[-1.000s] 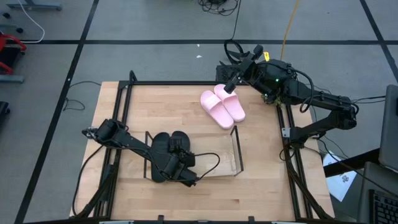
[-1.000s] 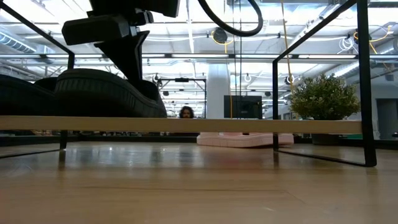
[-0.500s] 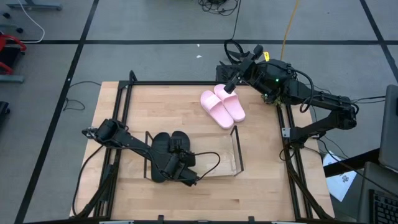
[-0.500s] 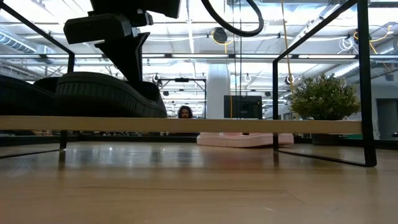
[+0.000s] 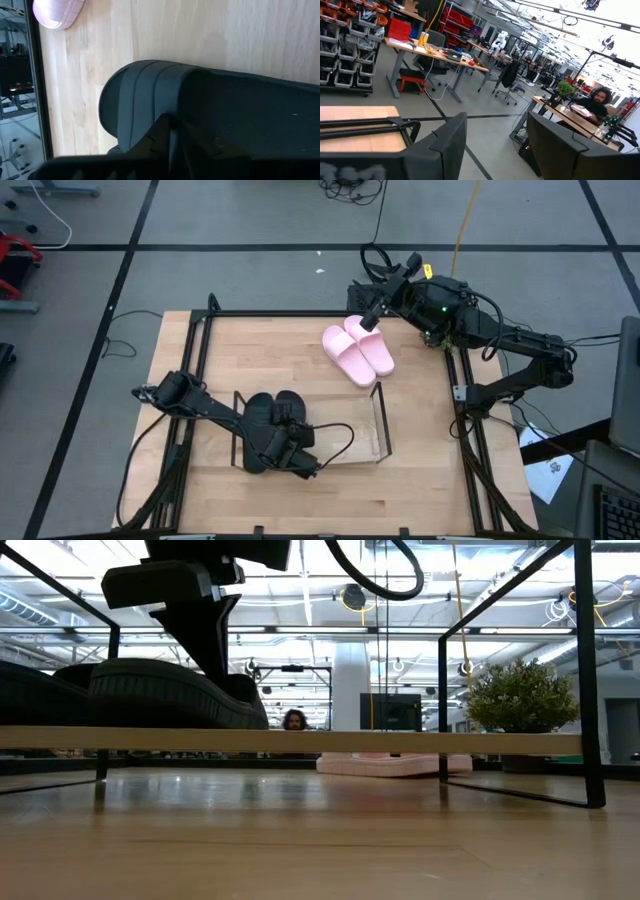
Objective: Pick and place slides into the shelf
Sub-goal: Put the black slides on the shelf
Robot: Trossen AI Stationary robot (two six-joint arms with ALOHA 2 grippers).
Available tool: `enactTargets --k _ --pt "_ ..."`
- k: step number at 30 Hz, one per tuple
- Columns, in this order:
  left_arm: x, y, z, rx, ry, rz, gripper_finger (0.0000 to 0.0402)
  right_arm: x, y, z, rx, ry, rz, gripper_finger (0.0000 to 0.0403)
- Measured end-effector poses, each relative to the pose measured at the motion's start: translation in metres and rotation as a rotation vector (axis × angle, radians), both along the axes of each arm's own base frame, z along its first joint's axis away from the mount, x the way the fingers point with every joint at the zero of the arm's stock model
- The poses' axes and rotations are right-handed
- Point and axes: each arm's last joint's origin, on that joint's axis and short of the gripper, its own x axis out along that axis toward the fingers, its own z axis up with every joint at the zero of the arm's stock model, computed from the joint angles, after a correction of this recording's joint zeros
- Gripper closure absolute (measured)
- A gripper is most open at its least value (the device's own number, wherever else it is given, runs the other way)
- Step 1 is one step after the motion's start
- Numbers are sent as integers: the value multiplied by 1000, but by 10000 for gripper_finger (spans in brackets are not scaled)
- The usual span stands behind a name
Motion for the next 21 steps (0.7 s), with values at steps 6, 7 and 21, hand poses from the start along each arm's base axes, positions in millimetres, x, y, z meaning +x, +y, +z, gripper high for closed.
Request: enactTargets --k 6,7,21 --pt "1 -1 0 -16 -16 17 321 0 0 0 0 0 0 206" --pt "1 -1 0 -20 -20 25 315 0 0 0 0 0 0 206" --pt "8 -5 16 -75 -67 22 253 0 0 -1 2 8 1 206"
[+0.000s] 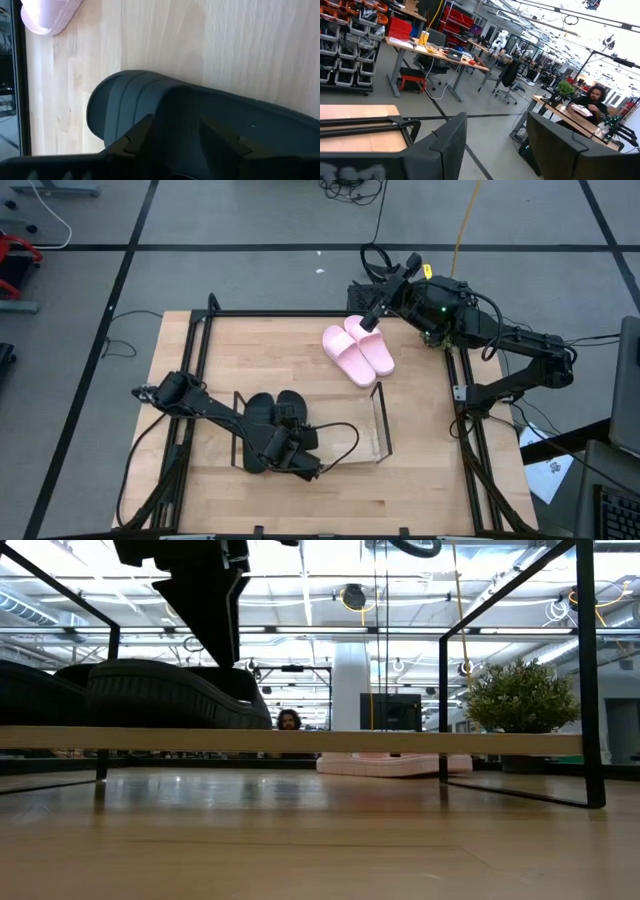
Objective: Pick and place slides into the shelf
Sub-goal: Put the black slides on the shelf, then put the right pink slides on the shelf
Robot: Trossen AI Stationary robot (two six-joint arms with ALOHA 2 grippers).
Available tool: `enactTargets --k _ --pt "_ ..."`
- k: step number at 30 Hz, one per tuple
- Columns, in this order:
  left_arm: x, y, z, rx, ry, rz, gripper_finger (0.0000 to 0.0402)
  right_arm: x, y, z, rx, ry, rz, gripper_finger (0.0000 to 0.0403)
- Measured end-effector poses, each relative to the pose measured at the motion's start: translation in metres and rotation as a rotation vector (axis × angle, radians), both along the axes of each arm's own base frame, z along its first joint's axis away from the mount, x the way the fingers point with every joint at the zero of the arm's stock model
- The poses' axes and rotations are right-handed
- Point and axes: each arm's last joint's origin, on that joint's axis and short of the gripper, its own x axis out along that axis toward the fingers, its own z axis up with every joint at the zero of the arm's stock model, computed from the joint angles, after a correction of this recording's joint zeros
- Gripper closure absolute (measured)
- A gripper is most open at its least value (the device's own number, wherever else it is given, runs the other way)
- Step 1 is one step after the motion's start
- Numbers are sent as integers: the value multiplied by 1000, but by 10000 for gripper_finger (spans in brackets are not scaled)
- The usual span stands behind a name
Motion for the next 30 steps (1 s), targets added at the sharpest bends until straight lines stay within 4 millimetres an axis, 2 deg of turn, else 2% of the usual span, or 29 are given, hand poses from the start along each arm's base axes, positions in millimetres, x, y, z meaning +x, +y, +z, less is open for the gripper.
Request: enactTargets --k 8,15,23,26,30 --pt "-2 1 3 -82 16 29 252 0 0 -3 6 29 0 206" --pt "-11 5 31 -137 -73 75 252 0 0 -3 6 31 0 206" --pt "-30 14 99 -211 -279 68 252 0 0 -4 -30 76 -2 206" --pt "-46 23 127 -191 -359 73 252 -3 1 -11 -76 211 3 206" --pt "-76 40 158 -112 -438 91 252 -10 0 -33 -51 484 56 206"
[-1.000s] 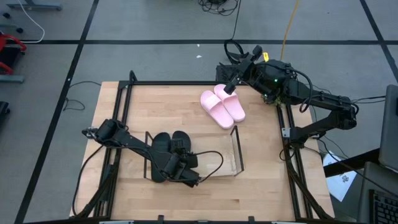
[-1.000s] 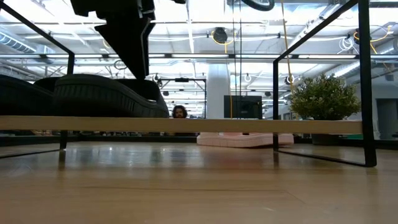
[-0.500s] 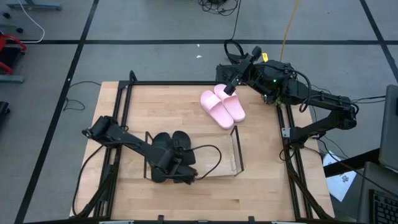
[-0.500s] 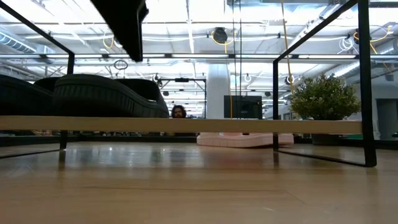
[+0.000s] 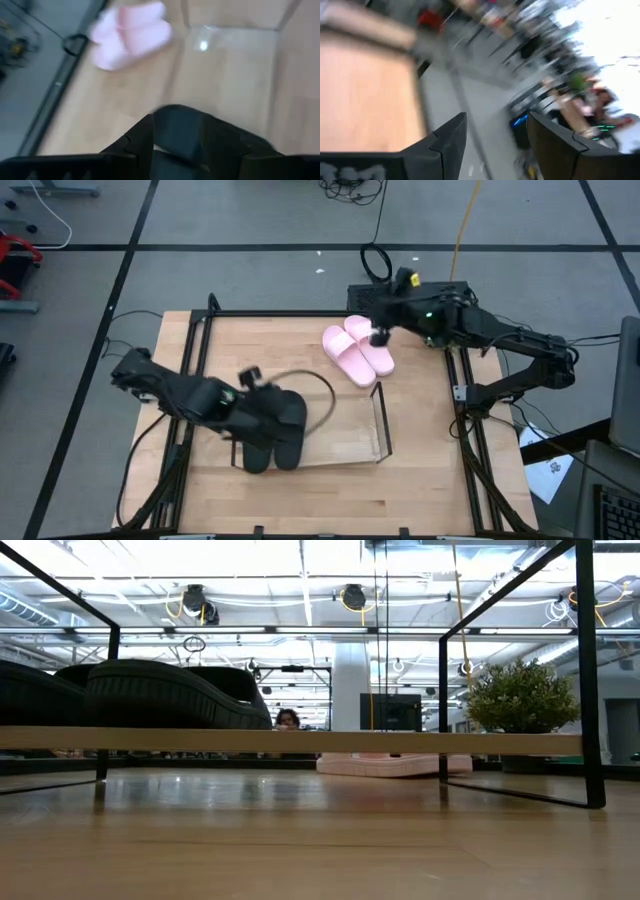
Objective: Pick and place slides into the shelf
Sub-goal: Put the right pink slides on the shelf
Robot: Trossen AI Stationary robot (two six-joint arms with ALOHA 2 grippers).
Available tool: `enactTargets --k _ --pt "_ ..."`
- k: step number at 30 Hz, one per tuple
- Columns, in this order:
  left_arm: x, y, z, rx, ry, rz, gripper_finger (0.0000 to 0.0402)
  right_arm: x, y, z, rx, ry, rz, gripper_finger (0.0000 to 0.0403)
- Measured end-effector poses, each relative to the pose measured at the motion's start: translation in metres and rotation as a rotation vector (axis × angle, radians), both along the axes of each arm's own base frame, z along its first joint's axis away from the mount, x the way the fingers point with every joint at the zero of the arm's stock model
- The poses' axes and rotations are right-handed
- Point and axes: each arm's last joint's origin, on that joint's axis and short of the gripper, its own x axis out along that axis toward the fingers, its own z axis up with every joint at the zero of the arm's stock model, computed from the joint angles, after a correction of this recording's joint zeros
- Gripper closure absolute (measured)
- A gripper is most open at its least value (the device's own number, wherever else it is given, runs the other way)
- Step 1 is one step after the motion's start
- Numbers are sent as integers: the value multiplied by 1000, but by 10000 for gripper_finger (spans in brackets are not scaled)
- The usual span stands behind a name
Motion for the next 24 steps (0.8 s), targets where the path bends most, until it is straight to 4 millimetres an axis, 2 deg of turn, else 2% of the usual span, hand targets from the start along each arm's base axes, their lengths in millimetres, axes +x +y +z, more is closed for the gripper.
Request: enactTargets --k 3,6,10,16,24 --pt "-20 17 19 52 -66 45 252 -6 -8 -20 46 205 -23 206" --pt "-35 33 35 94 -128 67 252 -14 -24 -30 82 307 -86 206" --pt "-48 55 49 157 -174 112 252 -19 -46 -27 174 218 -41 206" --pt "-45 87 54 236 -147 165 252 -15 -73 -25 245 78 38 206" --pt "-33 136 59 145 -155 145 252 14 -98 -61 240 235 52 206"
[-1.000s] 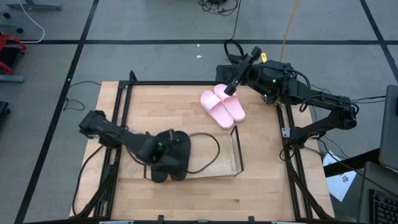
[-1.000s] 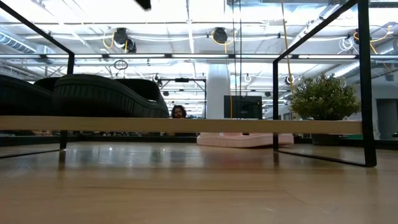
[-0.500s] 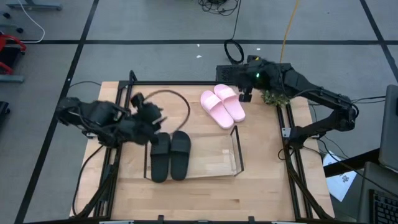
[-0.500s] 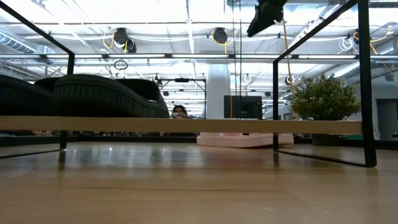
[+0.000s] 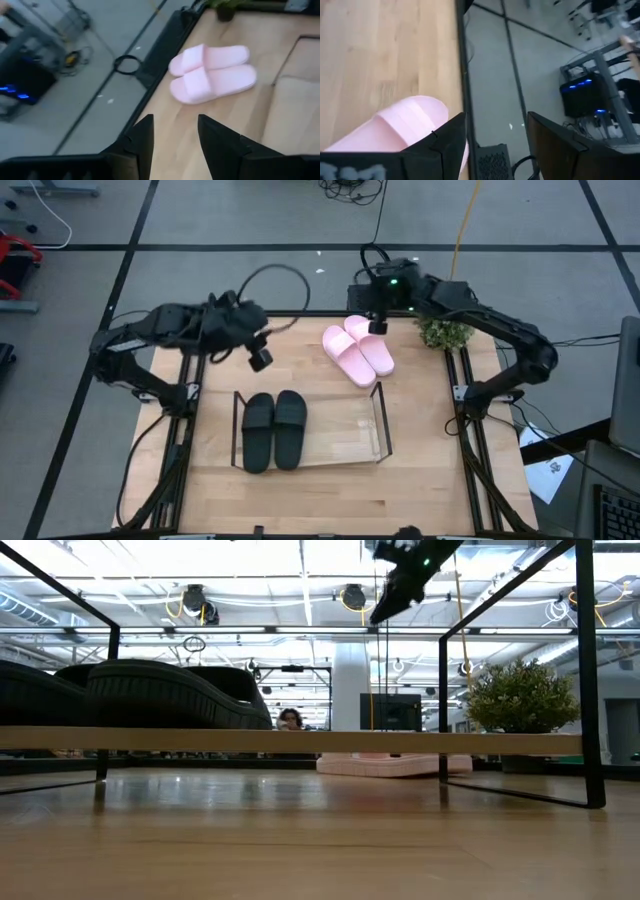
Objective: Pick and place slides into the shelf
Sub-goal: Put the right pink slides on the shelf
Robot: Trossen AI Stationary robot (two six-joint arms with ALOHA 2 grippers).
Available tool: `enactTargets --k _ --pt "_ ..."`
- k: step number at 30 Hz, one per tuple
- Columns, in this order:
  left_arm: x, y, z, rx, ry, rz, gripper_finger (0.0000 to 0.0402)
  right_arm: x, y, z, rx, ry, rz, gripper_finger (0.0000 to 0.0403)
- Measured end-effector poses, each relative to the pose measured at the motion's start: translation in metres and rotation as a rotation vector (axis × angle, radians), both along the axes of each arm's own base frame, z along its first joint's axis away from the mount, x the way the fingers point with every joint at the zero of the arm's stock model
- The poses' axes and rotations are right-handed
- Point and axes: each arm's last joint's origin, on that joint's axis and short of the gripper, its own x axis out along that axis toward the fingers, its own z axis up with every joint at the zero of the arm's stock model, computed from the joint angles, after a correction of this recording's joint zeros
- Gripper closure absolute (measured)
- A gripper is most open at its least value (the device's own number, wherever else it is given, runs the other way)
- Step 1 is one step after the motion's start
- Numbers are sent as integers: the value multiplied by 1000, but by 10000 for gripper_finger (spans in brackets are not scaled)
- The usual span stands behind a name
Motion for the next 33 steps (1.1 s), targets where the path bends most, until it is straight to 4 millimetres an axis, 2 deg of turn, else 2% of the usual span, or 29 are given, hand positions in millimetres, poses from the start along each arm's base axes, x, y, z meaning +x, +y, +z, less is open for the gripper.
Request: enactTargets --k 4,9,14,18,21,24,30,33 --pt "4 32 6 -59 -72 -58 252 12 -7 -14 15 26 -2 206" --pt "19 88 4 -177 -223 -132 252 14 -6 -7 -1 -43 -11 206" --pt "39 151 -26 -407 -301 -141 252 -2 5 18 -47 -124 -4 206" --pt "49 187 -56 -495 -258 -71 252 -20 9 34 -89 -153 -5 206" --pt "53 199 -69 -522 -245 -29 252 -29 4 38 -74 -188 14 206" --pt "54 200 -70 -518 -237 -17 252 -30 -11 35 36 -257 49 206" --pt "47 194 -59 -466 -243 -48 252 -19 -55 14 213 -397 23 206" --pt "40 191 -50 -427 -252 -64 252 -17 -69 -1 352 -404 -2 206"
